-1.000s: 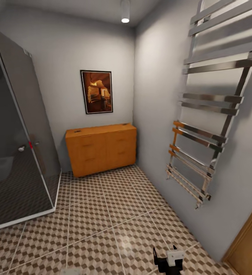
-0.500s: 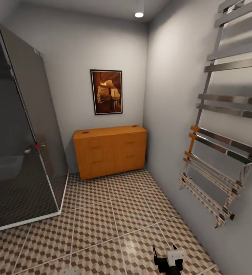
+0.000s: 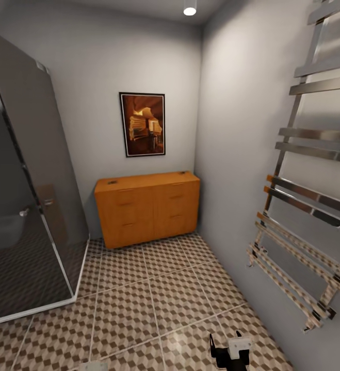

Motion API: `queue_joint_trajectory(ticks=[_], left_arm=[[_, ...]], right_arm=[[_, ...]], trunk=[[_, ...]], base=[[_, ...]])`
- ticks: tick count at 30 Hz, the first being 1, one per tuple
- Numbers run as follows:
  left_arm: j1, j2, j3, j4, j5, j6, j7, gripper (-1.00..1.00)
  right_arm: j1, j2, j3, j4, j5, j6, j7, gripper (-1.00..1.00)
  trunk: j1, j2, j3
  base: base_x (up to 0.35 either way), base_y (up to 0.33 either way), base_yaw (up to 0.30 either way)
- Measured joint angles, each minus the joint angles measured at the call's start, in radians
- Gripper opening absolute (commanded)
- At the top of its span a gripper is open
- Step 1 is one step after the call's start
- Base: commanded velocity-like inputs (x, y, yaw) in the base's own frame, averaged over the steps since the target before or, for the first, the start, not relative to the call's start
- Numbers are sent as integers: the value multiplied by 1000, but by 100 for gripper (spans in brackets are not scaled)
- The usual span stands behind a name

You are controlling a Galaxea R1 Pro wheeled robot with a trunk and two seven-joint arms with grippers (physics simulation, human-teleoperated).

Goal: Take the four mousetraps from the cabinet in the bathroom and place them on the bathroom floor. Make sure all four end up on the same floor surface, and ensure that at least two of them are either under or directly next to the same bathroom sink.

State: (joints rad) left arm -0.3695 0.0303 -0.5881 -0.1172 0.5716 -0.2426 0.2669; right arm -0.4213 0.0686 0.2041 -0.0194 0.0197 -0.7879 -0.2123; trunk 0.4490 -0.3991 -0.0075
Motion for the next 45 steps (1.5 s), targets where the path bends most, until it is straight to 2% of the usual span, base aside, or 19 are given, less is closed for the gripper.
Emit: queue_joint_trajectory(ticks=[2, 5, 9, 16, 24, 28, 45], left_arm=[[0, 0, 0, 0, 0, 0, 0, 100], [0, 0, 0, 0, 0, 0, 0, 100], [0, 0, 0, 2, 0, 1, 0, 100], [0, 0, 0, 9, 1, 2, 1, 100], [1, 10, 1, 137, 0, 7, 5, 100], [2, 12, -2, 175, 4, 13, 7, 100], [5, 8, -1, 189, 6, 11, 6, 100]], right_arm=[[0, -15, -1, 0, -1, 0, 0, 100], [0, -51, -1, -1, -2, 0, 3, 100], [0, -79, 1, 0, -2, 1, 5, 100], [0, -76, 2, 0, -2, 4, 4, 100], [0, -74, 3, 0, -2, 5, 3, 100], [0, -72, 3, 0, -2, 5, 4, 100], [0, -73, 2, 0, -2, 5, 4, 100]], trunk=[[0, 0, 0], [0, 0, 0], [0, 0, 0], [0, 0, 0], [1, 0, 0], [1, 0, 0], [1, 0, 0]], base=[[309, 0, 0], [296, 0, 0], [205, 0, 0], [55, 0, 0], [6, 0, 0], [1, 0, 0], [0, 0, 0]])
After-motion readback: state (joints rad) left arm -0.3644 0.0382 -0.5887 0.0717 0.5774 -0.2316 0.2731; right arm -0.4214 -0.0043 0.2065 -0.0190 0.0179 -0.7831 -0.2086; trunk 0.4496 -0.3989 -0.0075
